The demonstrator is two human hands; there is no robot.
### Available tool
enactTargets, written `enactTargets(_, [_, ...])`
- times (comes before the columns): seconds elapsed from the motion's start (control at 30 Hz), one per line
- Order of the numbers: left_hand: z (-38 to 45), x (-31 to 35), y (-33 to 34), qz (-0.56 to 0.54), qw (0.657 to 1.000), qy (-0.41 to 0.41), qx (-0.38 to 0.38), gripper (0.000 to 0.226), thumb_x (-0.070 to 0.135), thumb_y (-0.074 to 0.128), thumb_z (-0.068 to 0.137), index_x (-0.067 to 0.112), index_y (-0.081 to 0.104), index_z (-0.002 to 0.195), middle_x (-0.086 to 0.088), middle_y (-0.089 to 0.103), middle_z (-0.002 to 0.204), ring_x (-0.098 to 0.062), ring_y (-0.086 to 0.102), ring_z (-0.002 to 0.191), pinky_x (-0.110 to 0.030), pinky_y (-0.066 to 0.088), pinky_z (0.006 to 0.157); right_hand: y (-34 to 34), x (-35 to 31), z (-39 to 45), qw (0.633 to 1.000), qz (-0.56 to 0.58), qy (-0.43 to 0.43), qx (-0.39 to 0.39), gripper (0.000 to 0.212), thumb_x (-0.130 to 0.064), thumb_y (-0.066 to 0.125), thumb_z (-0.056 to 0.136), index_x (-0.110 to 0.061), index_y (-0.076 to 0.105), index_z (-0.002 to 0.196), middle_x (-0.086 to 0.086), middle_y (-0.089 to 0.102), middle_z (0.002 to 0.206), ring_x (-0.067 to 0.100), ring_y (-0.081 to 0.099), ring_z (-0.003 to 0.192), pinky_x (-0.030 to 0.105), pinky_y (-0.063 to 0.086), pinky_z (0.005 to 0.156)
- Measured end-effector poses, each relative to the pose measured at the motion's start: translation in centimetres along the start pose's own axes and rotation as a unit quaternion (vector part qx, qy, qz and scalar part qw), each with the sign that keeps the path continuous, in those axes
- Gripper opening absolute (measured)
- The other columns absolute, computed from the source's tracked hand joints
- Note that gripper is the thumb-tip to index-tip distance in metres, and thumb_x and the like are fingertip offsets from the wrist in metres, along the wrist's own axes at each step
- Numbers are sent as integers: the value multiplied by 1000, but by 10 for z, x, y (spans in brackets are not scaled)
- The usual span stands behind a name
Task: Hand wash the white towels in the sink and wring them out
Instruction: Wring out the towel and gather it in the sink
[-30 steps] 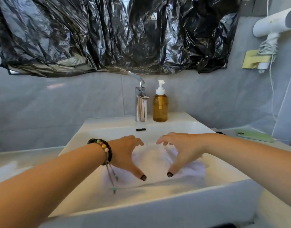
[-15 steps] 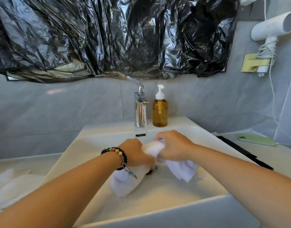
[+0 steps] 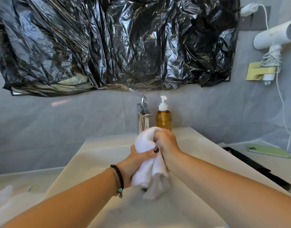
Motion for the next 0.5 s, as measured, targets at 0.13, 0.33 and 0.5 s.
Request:
enactTargets(0.13, [-4,1,-7,-9,999,-51,-15,76,28,94,57,5,63,124,-27,68,112,-36,69,97,-44,58,80,15,3,-2,980,97,73,-156,11,-20,49,65,-15,40,61,8,37,64,29,41,60,31,34,60])
enactTargets(0.33, [-2,1,-22,178,981,-79,-16,55,6,76,75,-4,57,125,-21,64,107,-31,60,101,-57,41,104,-3,6,17,941,-180,9,-288,36,-32,74,66,-24,71,101,-2,66,110,13,61,104,29,46,93])
enactTargets(0.5, [6,-4,-20,208,976,-62,-17,49,7,77,73,-2,63,119,-31,64,114,-41,64,105,-54,49,99,8,10,31,926,-227,-34,-299,57,-30,81,70,1,66,115,-8,63,127,2,59,115,27,47,101])
Point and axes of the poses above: each hand's wrist, its own z-axis towards the middle knuckle, its own y-axis out of the palm, x = y × z, the point moved 4 cm from there along z, towards the middle knuckle
